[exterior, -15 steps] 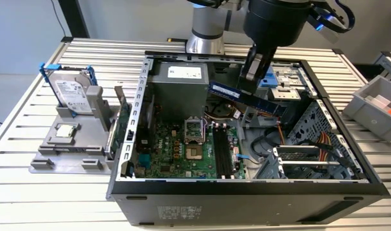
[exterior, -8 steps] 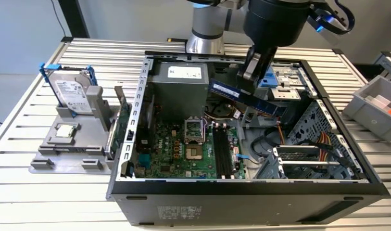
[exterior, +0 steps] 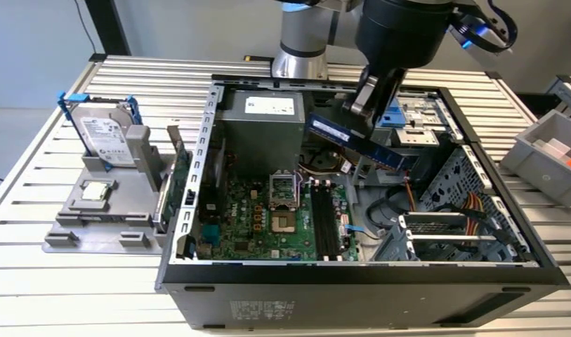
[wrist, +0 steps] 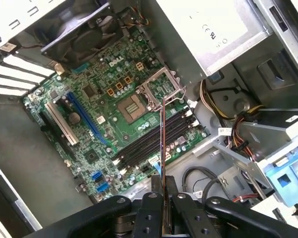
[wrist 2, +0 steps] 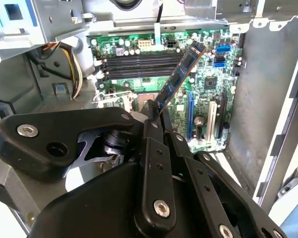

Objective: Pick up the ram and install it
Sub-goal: 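Pick up the ram and move it above insertion slot, then insert the ram into the slot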

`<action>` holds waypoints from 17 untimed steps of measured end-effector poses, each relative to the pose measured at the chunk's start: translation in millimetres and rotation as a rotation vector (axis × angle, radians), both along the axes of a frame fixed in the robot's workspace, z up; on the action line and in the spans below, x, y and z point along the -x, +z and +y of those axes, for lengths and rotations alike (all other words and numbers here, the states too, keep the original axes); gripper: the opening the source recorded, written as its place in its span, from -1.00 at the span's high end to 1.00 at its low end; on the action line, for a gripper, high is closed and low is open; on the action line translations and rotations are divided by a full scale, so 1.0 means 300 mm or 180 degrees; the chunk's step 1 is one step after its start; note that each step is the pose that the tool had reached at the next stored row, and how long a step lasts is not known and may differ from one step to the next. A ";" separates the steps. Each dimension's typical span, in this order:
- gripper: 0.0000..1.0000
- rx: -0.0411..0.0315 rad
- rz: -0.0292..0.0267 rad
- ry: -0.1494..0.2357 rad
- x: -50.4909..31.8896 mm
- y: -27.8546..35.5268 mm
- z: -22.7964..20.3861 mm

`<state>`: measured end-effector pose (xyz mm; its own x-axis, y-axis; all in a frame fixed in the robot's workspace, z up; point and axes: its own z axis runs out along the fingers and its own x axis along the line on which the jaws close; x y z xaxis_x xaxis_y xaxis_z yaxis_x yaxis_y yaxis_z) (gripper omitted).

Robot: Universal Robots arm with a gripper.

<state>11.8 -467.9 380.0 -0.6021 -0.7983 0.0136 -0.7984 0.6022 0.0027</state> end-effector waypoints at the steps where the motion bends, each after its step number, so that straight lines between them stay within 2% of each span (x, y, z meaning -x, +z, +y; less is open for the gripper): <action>1: 1.00 0.0000 0.0000 -0.0029 0.000 0.000 0.000; 17: 1.00 0.0000 0.0000 -0.0477 0.000 0.000 0.000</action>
